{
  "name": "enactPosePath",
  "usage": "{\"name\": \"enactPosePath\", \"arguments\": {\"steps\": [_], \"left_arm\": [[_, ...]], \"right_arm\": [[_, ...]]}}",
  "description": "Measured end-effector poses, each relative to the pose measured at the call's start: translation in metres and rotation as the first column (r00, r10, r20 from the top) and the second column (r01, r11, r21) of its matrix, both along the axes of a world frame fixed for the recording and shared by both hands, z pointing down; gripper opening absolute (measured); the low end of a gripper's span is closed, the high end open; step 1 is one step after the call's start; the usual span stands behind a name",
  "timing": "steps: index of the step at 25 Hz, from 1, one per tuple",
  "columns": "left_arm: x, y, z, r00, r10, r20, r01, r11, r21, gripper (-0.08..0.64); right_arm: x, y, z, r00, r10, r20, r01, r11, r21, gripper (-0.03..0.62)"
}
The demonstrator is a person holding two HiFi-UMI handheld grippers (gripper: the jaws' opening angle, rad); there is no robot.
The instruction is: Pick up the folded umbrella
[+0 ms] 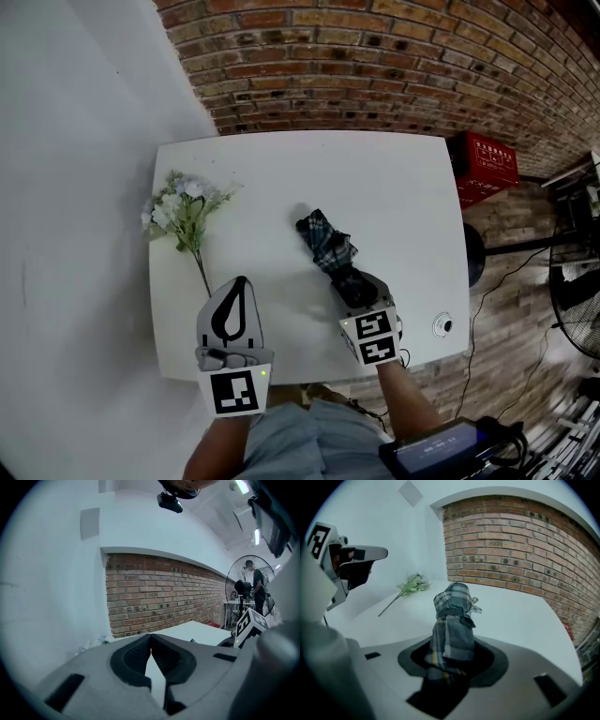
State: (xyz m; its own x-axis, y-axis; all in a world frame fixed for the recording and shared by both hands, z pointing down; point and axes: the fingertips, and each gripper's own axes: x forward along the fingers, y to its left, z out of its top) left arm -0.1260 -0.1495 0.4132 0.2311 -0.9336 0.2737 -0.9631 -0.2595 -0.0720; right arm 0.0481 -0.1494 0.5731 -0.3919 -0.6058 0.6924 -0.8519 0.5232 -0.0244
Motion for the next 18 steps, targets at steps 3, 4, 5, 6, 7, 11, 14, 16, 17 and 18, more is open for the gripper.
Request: {"name": "enactPosePath", "arguments": {"steps": [3, 4, 5, 6, 7, 11, 14, 16, 17, 18], "left_arm": [[-0.001, 0.001, -0.003, 1.000, -0.002, -0.001, 0.002, 1.000, 0.003, 0.008], [-0.001, 0.002, -0.004, 1.000, -0.004, -0.002, 0.004, 1.000, 0.004, 0.008], [-0.002, 0.002, -0.006, 1.000, -0.006, -0.001, 0.006, 1.000, 0.006, 0.008], [-0.001, 0.002, -0.008, 1.000, -0.007, 0.000, 0.007, 1.000, 0.009, 0.008], [-0.001, 0.003, -0.010, 1.000, -0.006, 0.002, 0.006, 1.000, 0.013, 0.008], [0.001, 0.005, -0.015, 1.000, -0.005, -0.001, 0.005, 1.000, 0.023, 0.008], [0.002, 0.008, -0.021, 1.000, -0.009, -0.004, 0.009, 0.999, 0.034, 0.008], [0.001, 0.009, -0.022, 1.000, -0.008, -0.005, 0.009, 0.999, 0.041, 0.008], [0.000, 0.009, -0.023, 1.000, -0.007, -0.005, 0.007, 0.999, 0.044, 0.008], [0.000, 0.010, -0.024, 1.000, -0.006, -0.004, 0.006, 0.999, 0.048, 0.008]], "right_arm": [[-0.001, -0.002, -0.008, 1.000, 0.006, 0.010, -0.006, 1.000, 0.013, 0.186], [0.000, -0.002, -0.011, 1.000, 0.007, 0.010, -0.007, 1.000, 0.020, 0.186], [0.000, -0.003, -0.015, 1.000, 0.008, 0.011, -0.008, 1.000, 0.027, 0.186], [0.001, -0.003, -0.018, 1.000, 0.008, 0.011, -0.008, 0.999, 0.034, 0.186], [0.002, -0.004, -0.021, 1.000, 0.007, 0.010, -0.008, 0.999, 0.041, 0.186], [0.002, -0.006, -0.036, 1.000, 0.010, 0.020, -0.012, 0.997, 0.072, 0.186], [0.005, -0.006, -0.045, 1.000, 0.009, 0.018, -0.010, 0.996, 0.094, 0.187], [0.003, -0.007, -0.052, 1.000, 0.012, 0.025, -0.014, 0.994, 0.111, 0.186], [0.002, -0.008, -0.057, 0.999, 0.014, 0.031, -0.018, 0.992, 0.121, 0.186], [0.001, -0.009, -0.063, 0.999, 0.017, 0.038, -0.022, 0.991, 0.133, 0.186]]}}
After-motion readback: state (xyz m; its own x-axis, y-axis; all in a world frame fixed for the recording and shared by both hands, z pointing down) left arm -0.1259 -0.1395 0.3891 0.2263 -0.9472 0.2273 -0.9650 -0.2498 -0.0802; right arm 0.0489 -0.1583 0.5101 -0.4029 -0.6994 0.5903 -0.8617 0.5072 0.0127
